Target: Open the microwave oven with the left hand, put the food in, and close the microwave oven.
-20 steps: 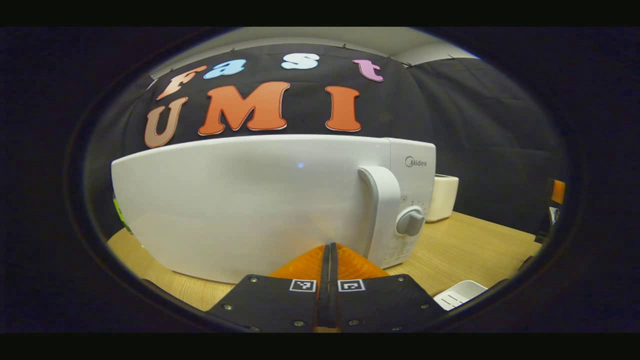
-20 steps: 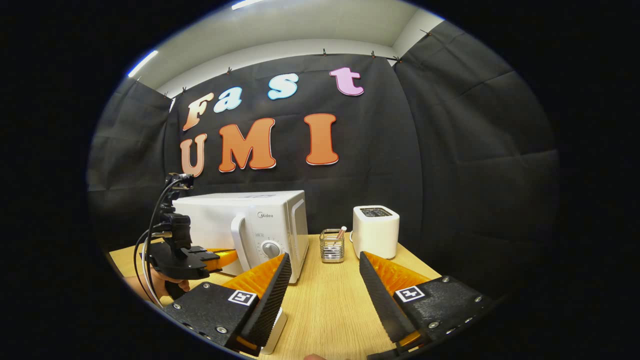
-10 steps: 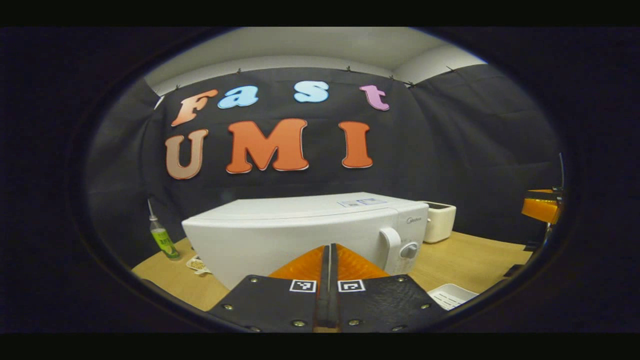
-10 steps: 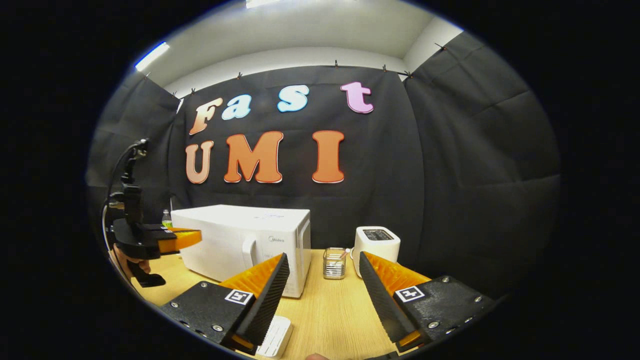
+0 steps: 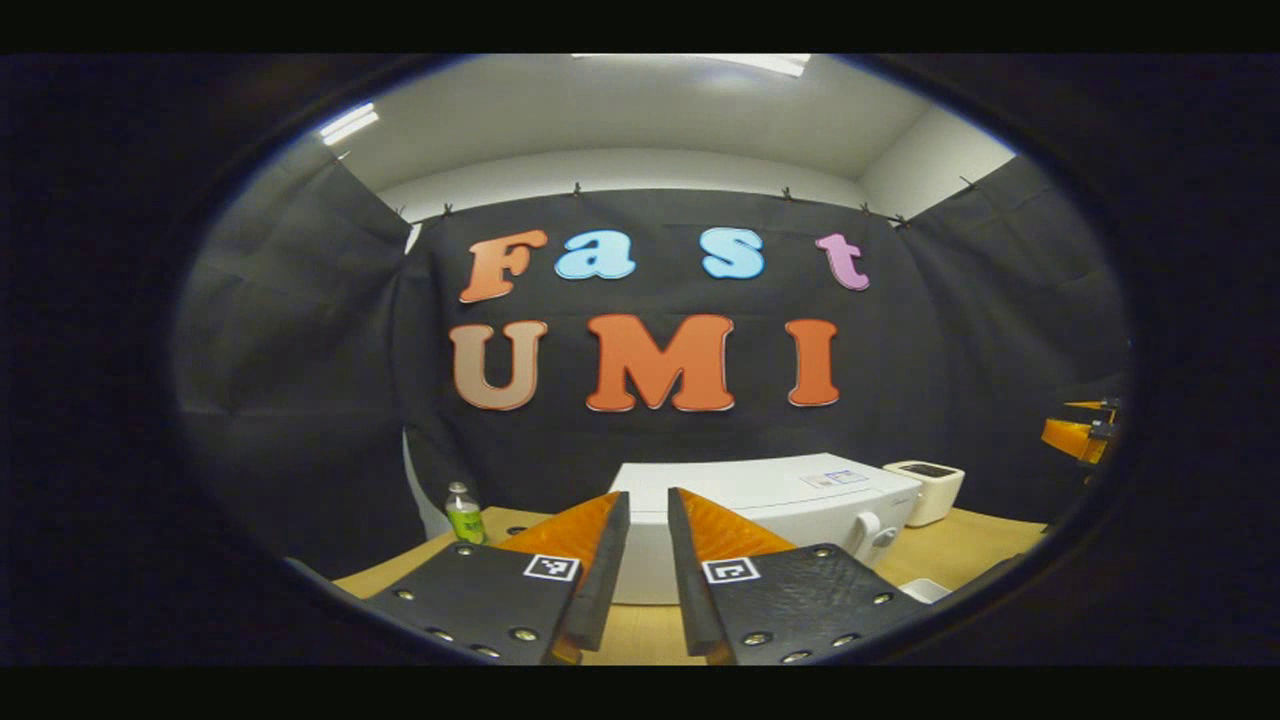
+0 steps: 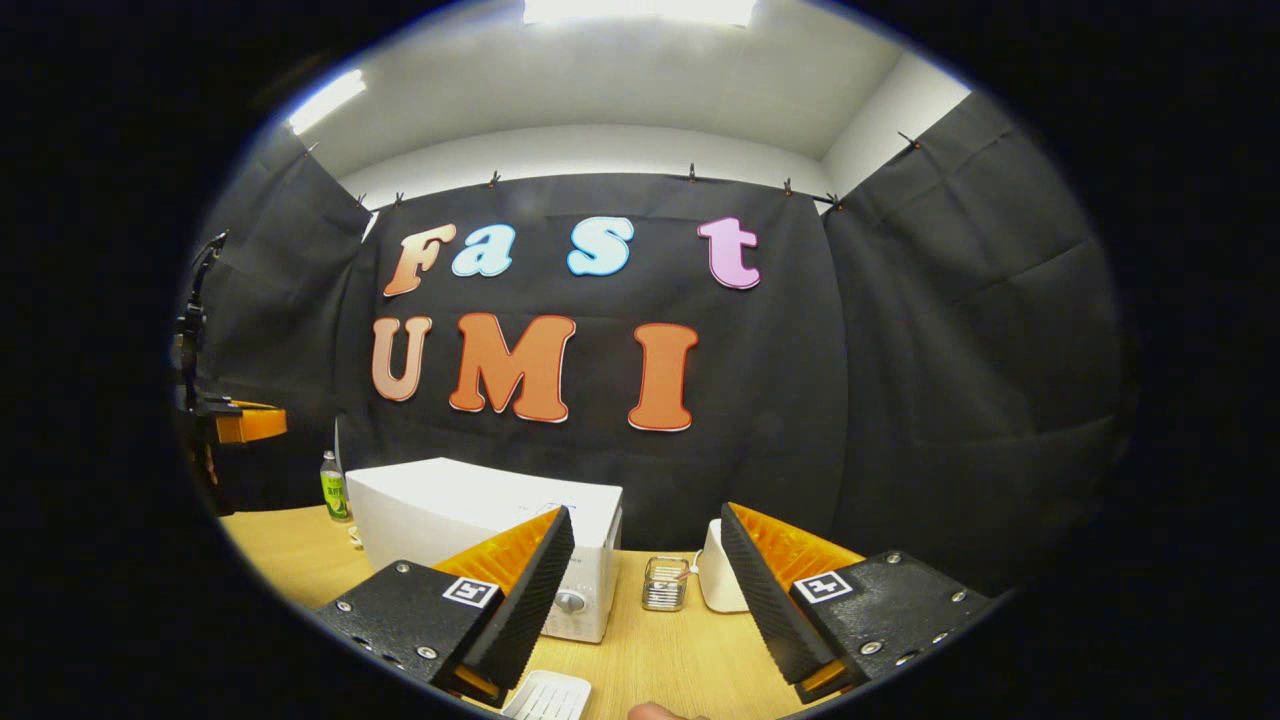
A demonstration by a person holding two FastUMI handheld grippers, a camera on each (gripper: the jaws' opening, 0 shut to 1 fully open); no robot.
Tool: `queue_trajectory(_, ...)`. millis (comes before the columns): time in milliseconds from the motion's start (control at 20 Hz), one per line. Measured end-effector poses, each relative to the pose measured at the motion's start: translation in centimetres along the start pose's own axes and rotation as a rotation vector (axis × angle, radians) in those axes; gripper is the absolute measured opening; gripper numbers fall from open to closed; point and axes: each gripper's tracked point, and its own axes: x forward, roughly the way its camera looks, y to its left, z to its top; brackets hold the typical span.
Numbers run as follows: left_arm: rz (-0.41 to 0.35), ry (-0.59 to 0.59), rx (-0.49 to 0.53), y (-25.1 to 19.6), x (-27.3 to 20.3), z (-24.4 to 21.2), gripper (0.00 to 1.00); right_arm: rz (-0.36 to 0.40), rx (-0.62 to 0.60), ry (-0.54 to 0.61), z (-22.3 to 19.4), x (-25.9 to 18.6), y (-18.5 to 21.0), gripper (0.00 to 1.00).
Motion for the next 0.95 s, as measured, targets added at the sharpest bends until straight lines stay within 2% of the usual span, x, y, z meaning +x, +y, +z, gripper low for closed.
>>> queue_trajectory(50,0.017,-0.005,0.012,1.0,-0.7,0.8,0.43,-0.007,-0.007,-0.018,0.9,0.2,0.1,0.92)
queue_trajectory(100,0.036,-0.005,0.026,2.2,-1.4,1.3,0.49,-0.012,-0.012,-0.037,1.9,0.3,0.2,0.92)
queue_trajectory(150,0.053,-0.009,0.035,3.1,-1.9,1.9,0.67,-0.01,-0.016,-0.048,2.6,0.2,0.5,0.92)
queue_trajectory(250,0.077,-0.019,0.04,4.6,-2.7,3.0,0.8,0.001,-0.02,-0.058,3.6,0.0,1.2,0.93)
queue_trajectory(550,0.103,-0.086,0.022,7.4,-4.7,6.7,0.82,-0.014,0.009,-0.098,6.8,0.0,1.3,0.94)
queue_trajectory(600,0.1,-0.092,0.019,7.5,-5.4,6.9,0.84,-0.012,0.011,-0.1,7.1,0.0,1.4,0.93)
queue_trajectory(650,0.103,-0.105,0.016,7.7,-5.9,7.4,0.82,-0.006,0.013,-0.107,7.6,-0.1,1.5,0.94)
queue_trajectory(950,0.111,-0.142,0.054,8.0,-6.3,8.9,0.84,0.027,0.033,-0.142,9.2,-0.6,2.2,0.93)
